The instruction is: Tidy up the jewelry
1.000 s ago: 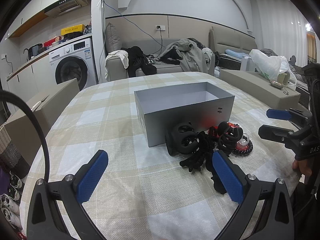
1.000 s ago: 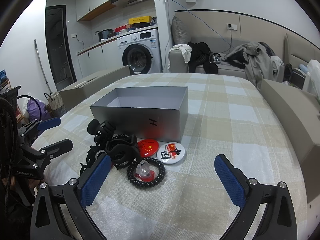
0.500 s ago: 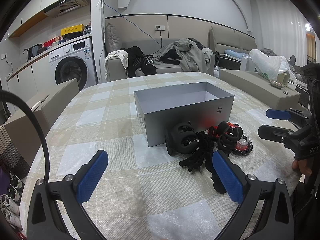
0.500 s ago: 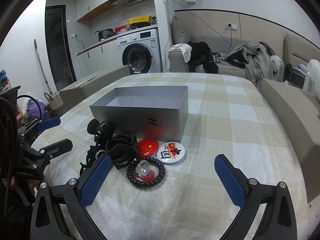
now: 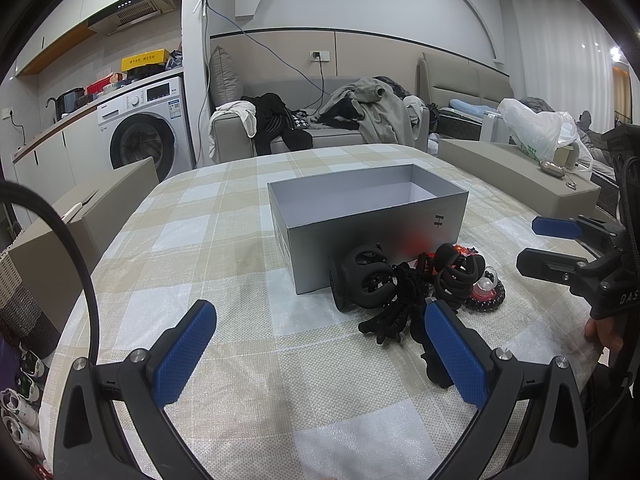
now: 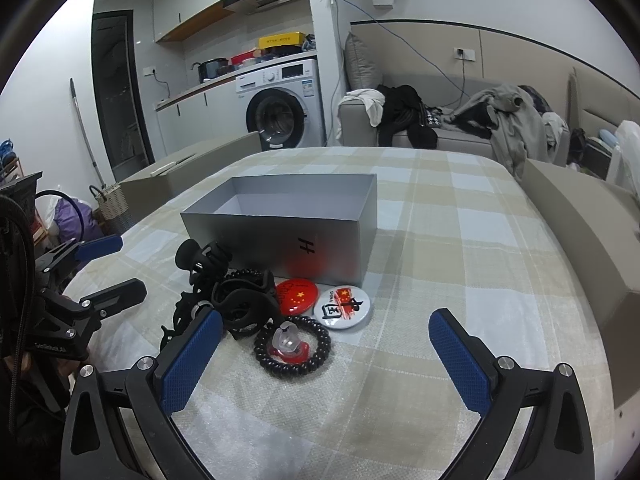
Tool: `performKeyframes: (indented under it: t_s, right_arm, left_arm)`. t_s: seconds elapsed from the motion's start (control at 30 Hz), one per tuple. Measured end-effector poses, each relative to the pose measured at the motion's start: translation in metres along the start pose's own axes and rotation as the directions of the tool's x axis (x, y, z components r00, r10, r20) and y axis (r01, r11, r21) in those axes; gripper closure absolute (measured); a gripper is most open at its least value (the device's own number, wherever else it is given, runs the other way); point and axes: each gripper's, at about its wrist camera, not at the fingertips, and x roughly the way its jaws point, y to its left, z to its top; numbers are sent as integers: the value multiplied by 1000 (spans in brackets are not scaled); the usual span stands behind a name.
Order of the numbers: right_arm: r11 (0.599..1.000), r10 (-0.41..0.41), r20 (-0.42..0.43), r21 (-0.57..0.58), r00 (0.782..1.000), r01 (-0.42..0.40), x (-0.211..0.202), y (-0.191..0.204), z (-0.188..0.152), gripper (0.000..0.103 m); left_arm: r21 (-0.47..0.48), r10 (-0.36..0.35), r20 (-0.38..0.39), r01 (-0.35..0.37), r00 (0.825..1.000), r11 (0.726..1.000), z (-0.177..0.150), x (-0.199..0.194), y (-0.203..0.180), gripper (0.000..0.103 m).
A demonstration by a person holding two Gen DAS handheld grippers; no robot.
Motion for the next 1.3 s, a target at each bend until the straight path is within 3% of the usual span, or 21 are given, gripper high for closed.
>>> performKeyframes:
  t_s: [0.23,0.33,0.47,0.7,0.87,0.93,1.3]
  right_arm:
    - [1000,-3,41,-8,999,3,-7,1,3,0]
    - [999,37,70,26,997,-39,-12,-3,6,0]
    - [991,106,21,82,994,-107,-6,-10,9,0]
    - [990,116,-88,95,989,-108,9,-5,1,3]
    - [990,129,-127,77,983,-120,15,1,-3,17]
    - [991,128,-133,63,983,-121,16,5,-2,18]
    - [988,157,-180,30,971,-154,36,26,11,27]
  left_arm:
    - [-22,6,8,-6,1000,1000,4,0,4,1]
    - [-29,16,19,-16,1000,999,5,-2,1,1]
    - [-44,12,31,-11,999,999,8,-3,5,1]
    - [-75,-31,85,38,996,996,8,-6,4,1]
    - [-40,-80,-20,79,997,996,6,6,-1,1]
    - [-37,-99,-38,98,994,995,5,8,-3,1]
    - [-24,-95,-31,94,995,995,2,4,-5,2]
